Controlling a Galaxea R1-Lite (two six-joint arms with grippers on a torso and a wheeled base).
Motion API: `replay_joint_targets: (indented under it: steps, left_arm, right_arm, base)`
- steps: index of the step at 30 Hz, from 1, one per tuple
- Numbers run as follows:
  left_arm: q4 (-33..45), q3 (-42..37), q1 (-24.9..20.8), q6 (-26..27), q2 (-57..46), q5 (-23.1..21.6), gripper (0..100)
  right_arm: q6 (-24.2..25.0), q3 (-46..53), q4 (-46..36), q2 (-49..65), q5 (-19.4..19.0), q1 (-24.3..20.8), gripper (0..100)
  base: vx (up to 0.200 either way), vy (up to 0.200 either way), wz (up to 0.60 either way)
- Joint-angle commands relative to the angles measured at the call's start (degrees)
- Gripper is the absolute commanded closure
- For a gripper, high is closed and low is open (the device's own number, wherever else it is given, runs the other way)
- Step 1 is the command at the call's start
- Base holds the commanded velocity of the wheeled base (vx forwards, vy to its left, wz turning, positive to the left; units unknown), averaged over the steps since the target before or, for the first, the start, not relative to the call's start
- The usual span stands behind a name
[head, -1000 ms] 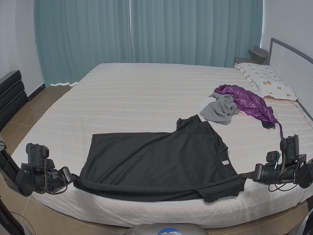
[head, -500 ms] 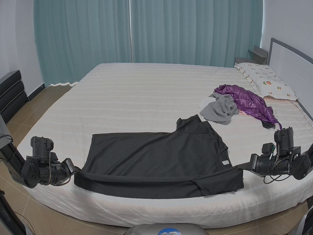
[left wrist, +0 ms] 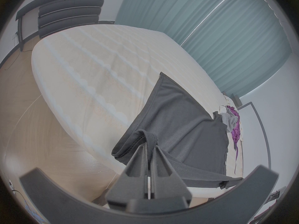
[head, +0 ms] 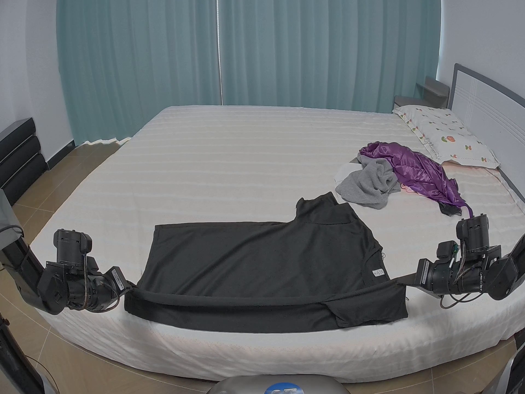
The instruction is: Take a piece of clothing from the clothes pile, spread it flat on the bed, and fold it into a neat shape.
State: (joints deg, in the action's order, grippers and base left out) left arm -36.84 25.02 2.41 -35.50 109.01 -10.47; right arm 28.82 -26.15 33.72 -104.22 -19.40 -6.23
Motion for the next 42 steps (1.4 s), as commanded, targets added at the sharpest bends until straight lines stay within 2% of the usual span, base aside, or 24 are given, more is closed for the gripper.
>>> replay_joint_targets:
  steps: [1,19,23,24,25,26,33,36,42]
  left_arm:
    - [-0.16,1.18,-0.48,-0.1,3.23,-0.16,100]
    - [0.01,11.02,-2.15,-1.24,15.44,0.63,100]
    - [-0.07,12.07,-2.24,-3.26,16.15,0.54,100]
    - [-0.16,12.34,-2.59,-3.44,16.5,0.54,0]
    - [-0.16,12.34,-2.68,-3.44,16.5,0.54,0]
    - [-0.25,12.34,-3.03,-3.79,16.41,0.63,0]
    - [-0.16,11.81,-3.38,-5.37,14.74,0.63,0]
    - [0.01,11.11,-2.85,-5.63,11.23,0.63,0]
    - [-0.6,7.5,-1.71,-6.07,3.4,0.45,0]
  right_arm:
    - [-0.08,-1.45,0.03,-1.78,-0.03,-0.01,100]
    - [1.68,-11.47,0.03,-15.05,0.15,-0.1,100]
    - [1.86,-12.35,0.03,-16.72,-0.2,-0.1,100]
    - [1.77,-12.35,0.03,-17.16,-0.2,-0.19,100]
    - [1.77,-12.35,0.03,-17.25,-0.2,-0.19,100]
    - [1.94,-12.44,0.03,-17.34,-0.2,-0.19,0]
    - [3.09,-10.94,0.03,-14.08,-0.73,0.25,0]
    - [4.58,-8.57,0.56,-11.1,-2.49,0.34,0]
    - [10.29,-0.75,8.2,-6.96,-3.28,-0.01,0]
  base:
    - [0.0,0.0,0.0]
    - [0.0,0.0,0.0]
    - [0.0,0.0,0.0]
    - [0.0,0.0,0.0]
    - [0.0,0.0,0.0]
    - [0.0,0.0,0.0]
    - [0.0,0.0,0.0]
    - [0.0,0.0,0.0]
    - [0.0,0.0,0.0]
